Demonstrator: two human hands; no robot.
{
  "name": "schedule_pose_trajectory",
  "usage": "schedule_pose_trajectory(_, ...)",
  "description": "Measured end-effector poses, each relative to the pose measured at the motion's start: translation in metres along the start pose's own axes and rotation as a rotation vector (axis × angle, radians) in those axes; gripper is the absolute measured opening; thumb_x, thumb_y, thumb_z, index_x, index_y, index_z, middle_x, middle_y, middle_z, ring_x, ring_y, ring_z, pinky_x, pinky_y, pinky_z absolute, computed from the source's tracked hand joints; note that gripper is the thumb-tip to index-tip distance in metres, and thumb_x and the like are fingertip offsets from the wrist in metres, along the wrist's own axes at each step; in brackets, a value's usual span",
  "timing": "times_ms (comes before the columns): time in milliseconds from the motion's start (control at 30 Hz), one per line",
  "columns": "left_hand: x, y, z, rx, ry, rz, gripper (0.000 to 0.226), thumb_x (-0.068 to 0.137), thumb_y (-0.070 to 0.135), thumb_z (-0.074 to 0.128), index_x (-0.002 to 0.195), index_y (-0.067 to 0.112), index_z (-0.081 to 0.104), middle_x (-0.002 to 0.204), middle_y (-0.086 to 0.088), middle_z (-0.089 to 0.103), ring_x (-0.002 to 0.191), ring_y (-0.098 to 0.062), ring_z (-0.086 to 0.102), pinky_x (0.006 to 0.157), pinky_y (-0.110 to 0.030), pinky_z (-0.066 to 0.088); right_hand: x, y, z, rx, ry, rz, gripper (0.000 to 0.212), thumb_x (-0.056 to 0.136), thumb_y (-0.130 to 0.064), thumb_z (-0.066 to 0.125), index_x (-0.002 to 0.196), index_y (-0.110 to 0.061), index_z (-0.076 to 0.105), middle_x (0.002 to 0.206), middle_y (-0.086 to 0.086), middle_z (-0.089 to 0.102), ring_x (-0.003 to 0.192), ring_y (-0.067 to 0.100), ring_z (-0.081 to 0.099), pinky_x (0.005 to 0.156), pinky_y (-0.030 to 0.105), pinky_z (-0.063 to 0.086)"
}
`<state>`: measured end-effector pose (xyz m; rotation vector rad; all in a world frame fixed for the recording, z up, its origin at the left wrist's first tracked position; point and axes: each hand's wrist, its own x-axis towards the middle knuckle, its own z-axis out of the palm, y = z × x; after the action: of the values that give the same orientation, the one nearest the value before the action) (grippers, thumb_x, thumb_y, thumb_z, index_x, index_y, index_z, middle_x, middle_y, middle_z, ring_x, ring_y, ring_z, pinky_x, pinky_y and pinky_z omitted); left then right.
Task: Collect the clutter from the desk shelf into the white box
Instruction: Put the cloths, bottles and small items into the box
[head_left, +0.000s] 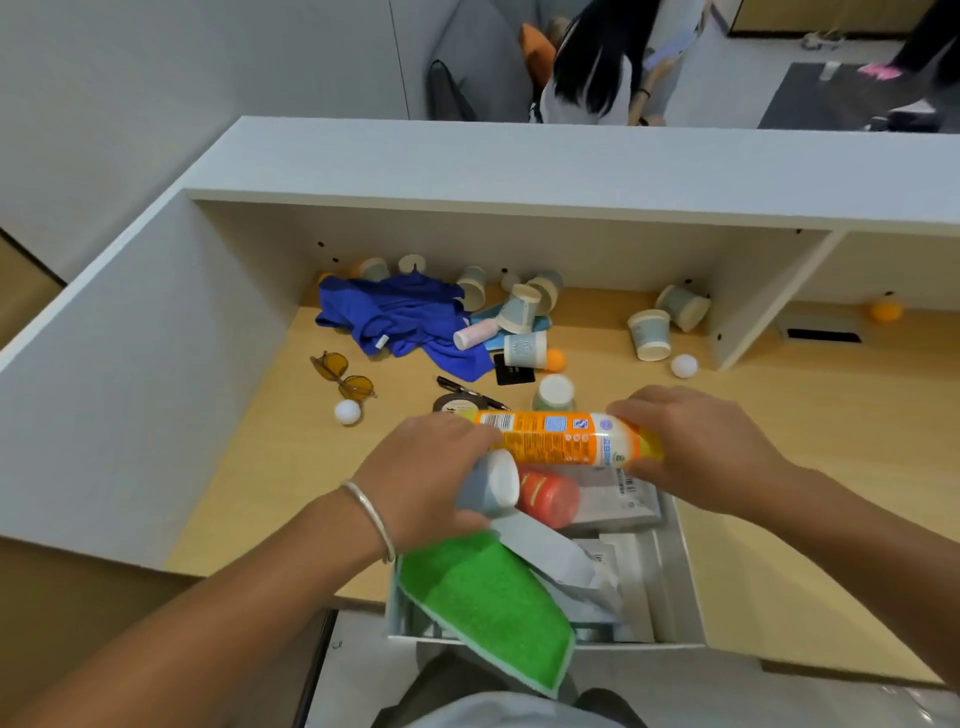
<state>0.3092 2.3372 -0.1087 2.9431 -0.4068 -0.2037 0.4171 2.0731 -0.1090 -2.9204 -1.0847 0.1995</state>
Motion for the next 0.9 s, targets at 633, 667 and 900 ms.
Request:
schedule_pose_trajectory(633, -0.015, -0.050, 0.017, -0.298, 0.154, -0.139, 0.049, 0.084, 0.050, 0.061, 0.127, 0.027, 0.054, 0.123, 0.009, 0.058, 0.109, -0.010, 0.054, 0.080, -0.028, 0.047, 0.075, -0.037, 0.015, 0.279, 0.078, -0.099, 0.063, 0.081, -0.053, 0.066, 0.137, -0.032, 0.046, 0.132, -0.009, 0.050, 0.116, 0.013, 0.049, 0.083, 0.029, 0.047)
schedule_pose_trajectory(667, -0.016, -0.061, 0.019, -0.299, 0.171, -0.167, 0.048, 0.085, 0.050, 0.061, 0.127, 0.027, 0.054, 0.123, 0.009, 0.058, 0.109, -0.011, 0.055, 0.080, -0.029, 0.049, 0.083, -0.042, 0.015, 0.286, 0.080, -0.108, 0.063, 0.081, -0.053, 0.066, 0.137, -0.032, 0.046, 0.133, -0.009, 0.050, 0.117, 0.013, 0.049, 0.083, 0.029, 0.047)
schedule_pose_trajectory(900, -0.013, -0.147, 0.042, -0.261, 0.199, -0.433, 0.049, 0.086, 0.046, 0.060, 0.130, 0.027, 0.050, 0.124, 0.007, 0.054, 0.107, -0.014, 0.056, 0.074, -0.029, 0.047, 0.144, -0.079, 0.031, 0.306, -0.014, -0.099, 0.064, 0.082, -0.049, 0.064, 0.139, -0.034, 0.041, 0.137, -0.009, 0.046, 0.122, 0.012, 0.044, 0.091, 0.030, 0.044)
